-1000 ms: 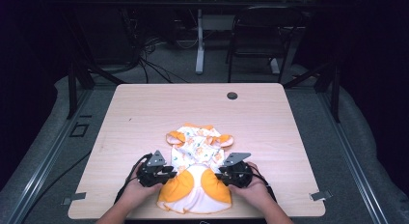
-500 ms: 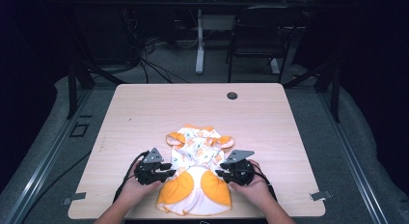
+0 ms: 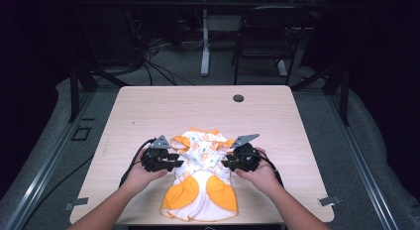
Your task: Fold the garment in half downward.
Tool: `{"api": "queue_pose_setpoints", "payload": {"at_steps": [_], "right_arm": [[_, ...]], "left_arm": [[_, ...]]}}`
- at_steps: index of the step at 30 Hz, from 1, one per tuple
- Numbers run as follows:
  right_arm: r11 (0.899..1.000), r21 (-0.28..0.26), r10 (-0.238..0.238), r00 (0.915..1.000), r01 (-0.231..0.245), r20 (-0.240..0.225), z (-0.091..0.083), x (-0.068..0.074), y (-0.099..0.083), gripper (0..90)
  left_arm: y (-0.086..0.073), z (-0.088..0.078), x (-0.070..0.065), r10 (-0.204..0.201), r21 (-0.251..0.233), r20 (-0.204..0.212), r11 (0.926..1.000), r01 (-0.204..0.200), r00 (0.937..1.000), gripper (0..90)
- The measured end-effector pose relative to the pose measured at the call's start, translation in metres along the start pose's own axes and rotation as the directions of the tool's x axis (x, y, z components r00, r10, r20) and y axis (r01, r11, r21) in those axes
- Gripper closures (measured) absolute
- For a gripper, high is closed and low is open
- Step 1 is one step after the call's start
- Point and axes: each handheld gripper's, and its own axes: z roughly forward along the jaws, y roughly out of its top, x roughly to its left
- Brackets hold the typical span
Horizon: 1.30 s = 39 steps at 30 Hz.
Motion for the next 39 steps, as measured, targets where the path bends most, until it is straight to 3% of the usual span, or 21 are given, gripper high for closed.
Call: {"api": "queue_pose_setpoints", "payload": {"at_steps": [4,5,10,13,18,21,25,32,35,39], "right_arm": [[1.000,0.006,-0.008,0.9999,0.008,0.015,-0.004,-0.009,0.016,66.9],[1.000,0.013,-0.024,0.9993,0.024,0.030,-0.005,-0.012,0.022,66.3],[0.996,0.046,-0.079,0.9954,0.076,0.054,-0.001,-0.025,0.038,66.8],[0.993,0.062,-0.103,0.9926,0.099,0.065,0.004,-0.032,0.046,67.8],[0.994,0.078,-0.080,0.9945,0.074,0.068,0.014,-0.045,0.058,69.8],[0.991,0.101,-0.090,0.9929,0.082,0.078,0.019,-0.052,0.064,70.8],[0.992,0.115,-0.069,0.9939,0.059,0.086,0.026,-0.065,0.076,71.9],[0.991,0.123,-0.060,0.9952,0.050,0.077,0.039,-0.075,0.084,71.9],[0.986,0.154,-0.076,0.9950,0.065,0.065,0.050,-0.077,0.088,70.5],[0.982,0.177,-0.078,0.9950,0.066,0.063,0.059,-0.077,0.087,69.6]], "left_arm": [[0.017,0.003,0.008,0.020,0.005,-0.002,0.9998,-0.020,0.9998,64.5],[0.024,0.006,0.012,0.044,0.010,-0.008,0.9990,-0.044,0.9990,64.4],[0.036,0.012,0.023,0.046,0.022,-0.023,0.9987,-0.045,0.9987,64.5],[0.047,0.016,0.037,0.043,0.020,-0.049,0.9989,-0.042,0.9979,65.6],[0.058,0.023,0.052,0.031,0.036,-0.096,0.9990,-0.027,0.9949,67.5],[0.063,0.025,0.057,0.032,0.044,-0.099,0.9986,-0.028,0.9945,68.3],[0.072,0.031,0.067,0.024,0.039,-0.093,0.9990,-0.021,0.9954,69.0],[0.075,0.044,0.074,0.026,0.050,-0.097,0.9985,-0.021,0.9949,70.5],[0.070,0.057,0.079,0.025,0.096,-0.105,0.9953,-0.015,0.9942,69.4],[0.068,0.064,0.081,0.017,0.116,-0.112,0.9932,-0.004,0.9935,67.5]]}}
